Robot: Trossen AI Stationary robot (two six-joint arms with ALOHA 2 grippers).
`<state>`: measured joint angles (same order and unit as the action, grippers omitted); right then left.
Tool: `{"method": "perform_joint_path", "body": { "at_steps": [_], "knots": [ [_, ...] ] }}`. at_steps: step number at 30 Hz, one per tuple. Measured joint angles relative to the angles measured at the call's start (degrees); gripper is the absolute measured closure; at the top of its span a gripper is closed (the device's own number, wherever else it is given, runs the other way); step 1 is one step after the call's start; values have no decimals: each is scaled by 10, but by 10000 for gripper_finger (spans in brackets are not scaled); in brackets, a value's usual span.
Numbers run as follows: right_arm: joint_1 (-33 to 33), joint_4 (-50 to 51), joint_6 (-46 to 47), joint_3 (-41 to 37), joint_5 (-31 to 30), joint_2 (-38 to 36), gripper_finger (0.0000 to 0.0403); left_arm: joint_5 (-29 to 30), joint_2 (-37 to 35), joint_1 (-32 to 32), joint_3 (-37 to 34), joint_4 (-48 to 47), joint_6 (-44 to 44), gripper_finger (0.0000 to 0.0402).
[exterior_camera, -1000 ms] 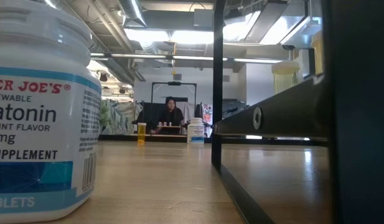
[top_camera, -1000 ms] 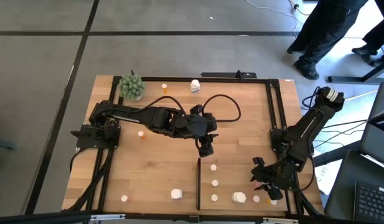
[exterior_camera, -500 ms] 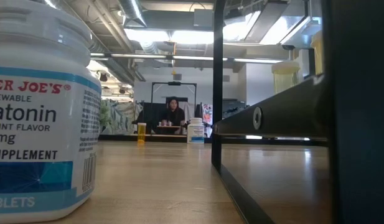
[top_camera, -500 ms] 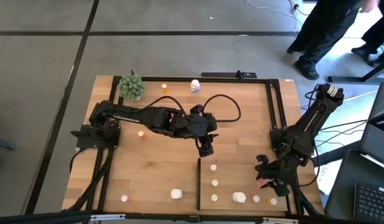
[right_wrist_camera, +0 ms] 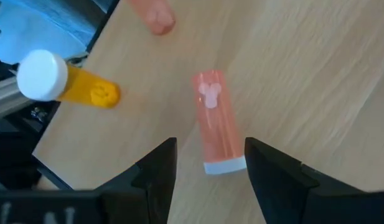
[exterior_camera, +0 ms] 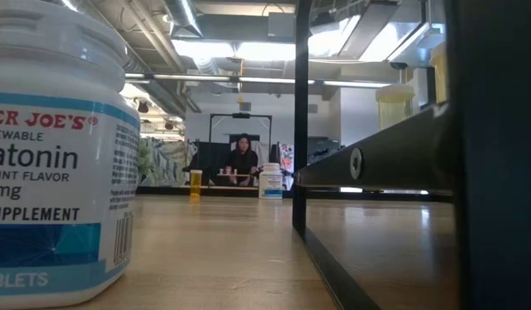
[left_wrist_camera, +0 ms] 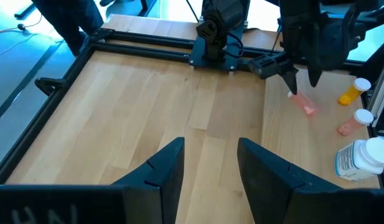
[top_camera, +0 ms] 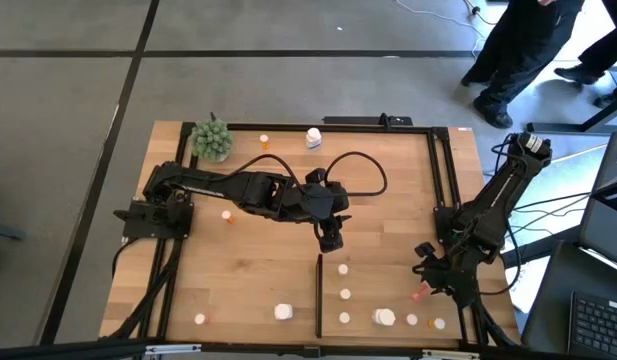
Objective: Pick and place medicine bottles onto shelf by color
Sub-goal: Put the top pink pill bottle on the shelf aligned with the other pink pill bottle
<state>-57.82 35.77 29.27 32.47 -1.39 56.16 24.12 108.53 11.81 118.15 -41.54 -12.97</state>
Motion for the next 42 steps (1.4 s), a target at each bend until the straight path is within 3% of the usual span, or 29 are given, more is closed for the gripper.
{"method": "perform_joint_path", "body": {
  "at_steps": [16, 27, 37, 42],
  "knots": [
    [0, 10, -85, 0, 0, 57, 214, 0, 0, -1, 0, 0, 0, 259],
    [0, 10, -56, 0, -5, 68, 216, 0, 0, -1, 0, 0, 0, 259],
    [0, 8, -52, 0, -12, 68, 294, 0, 0, -1, 0, 0, -1, 259],
    [0, 8, -38, 0, -11, 68, 294, 0, 0, -1, 0, 0, -1, 259]
  ]
}}
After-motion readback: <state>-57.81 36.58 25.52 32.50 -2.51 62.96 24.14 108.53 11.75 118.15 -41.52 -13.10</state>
